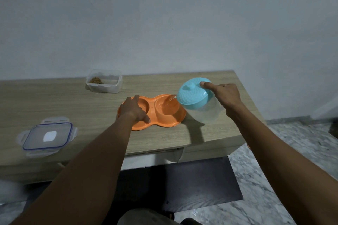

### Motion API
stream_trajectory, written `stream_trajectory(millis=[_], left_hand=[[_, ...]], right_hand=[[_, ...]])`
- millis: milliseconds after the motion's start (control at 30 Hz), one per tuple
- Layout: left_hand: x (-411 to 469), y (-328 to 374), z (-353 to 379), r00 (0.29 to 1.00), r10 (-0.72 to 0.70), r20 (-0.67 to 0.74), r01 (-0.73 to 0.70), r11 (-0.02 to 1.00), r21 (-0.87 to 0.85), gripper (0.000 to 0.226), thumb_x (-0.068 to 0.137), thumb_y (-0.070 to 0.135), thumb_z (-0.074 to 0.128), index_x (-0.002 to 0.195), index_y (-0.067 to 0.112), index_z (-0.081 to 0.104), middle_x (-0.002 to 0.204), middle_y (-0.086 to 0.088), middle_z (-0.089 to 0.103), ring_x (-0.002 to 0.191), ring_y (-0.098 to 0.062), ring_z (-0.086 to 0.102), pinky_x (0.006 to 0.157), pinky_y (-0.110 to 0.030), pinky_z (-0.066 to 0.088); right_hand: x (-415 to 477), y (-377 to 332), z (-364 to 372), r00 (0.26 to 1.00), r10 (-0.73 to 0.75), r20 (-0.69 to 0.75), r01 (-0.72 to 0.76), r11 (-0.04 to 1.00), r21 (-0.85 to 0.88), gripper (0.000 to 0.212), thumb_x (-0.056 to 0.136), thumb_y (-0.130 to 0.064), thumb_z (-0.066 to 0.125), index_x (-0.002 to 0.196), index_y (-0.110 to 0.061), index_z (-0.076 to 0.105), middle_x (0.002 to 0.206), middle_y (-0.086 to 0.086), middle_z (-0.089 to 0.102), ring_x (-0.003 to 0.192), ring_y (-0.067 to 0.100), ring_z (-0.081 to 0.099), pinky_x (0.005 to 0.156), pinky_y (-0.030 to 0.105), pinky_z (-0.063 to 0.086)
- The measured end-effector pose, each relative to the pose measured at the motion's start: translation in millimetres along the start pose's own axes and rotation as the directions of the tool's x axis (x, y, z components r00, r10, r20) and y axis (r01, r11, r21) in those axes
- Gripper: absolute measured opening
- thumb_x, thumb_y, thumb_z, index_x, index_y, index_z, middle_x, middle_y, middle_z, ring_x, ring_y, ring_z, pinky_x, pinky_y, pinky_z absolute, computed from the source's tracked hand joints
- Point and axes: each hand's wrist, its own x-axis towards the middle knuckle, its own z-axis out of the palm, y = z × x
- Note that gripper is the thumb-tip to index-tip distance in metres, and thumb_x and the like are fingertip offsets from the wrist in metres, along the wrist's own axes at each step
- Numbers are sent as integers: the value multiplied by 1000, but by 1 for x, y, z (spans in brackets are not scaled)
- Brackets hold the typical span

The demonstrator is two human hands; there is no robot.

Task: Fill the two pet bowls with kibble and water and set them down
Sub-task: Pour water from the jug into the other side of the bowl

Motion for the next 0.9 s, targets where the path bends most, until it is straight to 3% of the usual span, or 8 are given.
stream_trajectory(millis=[100,267,500,633,733,833,900], left_hand=[[-1,1,-1,1000,1,-3,-1,1000,7,132,49,37,96,155,27,18,160,-9,21,144,-39,28,108,-53,40],[-2,0,-1,1000,0,1,0,1000,-11,132,50,35,96,155,28,18,162,-8,19,145,-38,26,109,-54,39],[-4,0,-2,1000,-1,3,1,1000,-22,133,50,35,96,156,27,17,163,-8,16,147,-38,23,110,-52,38],[-6,1,-2,1000,-1,8,2,1000,-29,132,52,34,95,156,28,14,164,-8,13,148,-38,19,112,-52,35],[-6,0,-2,1000,3,6,-2,999,-42,132,52,33,95,156,28,15,164,-8,12,148,-37,19,112,-52,35],[-6,0,-2,1000,10,-7,-10,999,-43,132,51,33,96,156,28,16,164,-8,15,147,-38,21,111,-52,36],[-5,0,-1,1000,11,-11,-11,999,-51,132,50,33,96,156,27,17,164,-8,15,147,-38,21,112,-52,36]], right_hand=[[-2,-3,0,1000,1,15,-1,1000,-1,87,51,-65,84,96,9,70,88,12,69,79,22,60,67,36,44],[-3,-2,1,1000,-8,22,8,1000,-6,82,56,-63,84,98,6,71,105,17,72,83,24,61,68,36,44],[-3,-3,-1,1000,-6,12,6,1000,2,86,51,-66,82,94,7,70,94,14,72,83,25,61,68,37,44],[1,-1,-3,1000,0,10,-1,999,36,85,49,-66,82,93,5,71,99,16,73,86,28,66,70,38,46],[5,2,-4,1000,-4,27,0,991,131,81,52,-61,86,88,9,69,85,13,69,78,24,61,68,37,44],[9,3,-5,999,-6,39,-5,965,262,50,67,-47,87,77,-6,62,67,0,54,65,16,49,61,30,38],[14,1,-2,999,-3,44,-12,938,346,40,75,-40,84,87,-7,64,52,-11,47,52,8,42,54,23,35]])
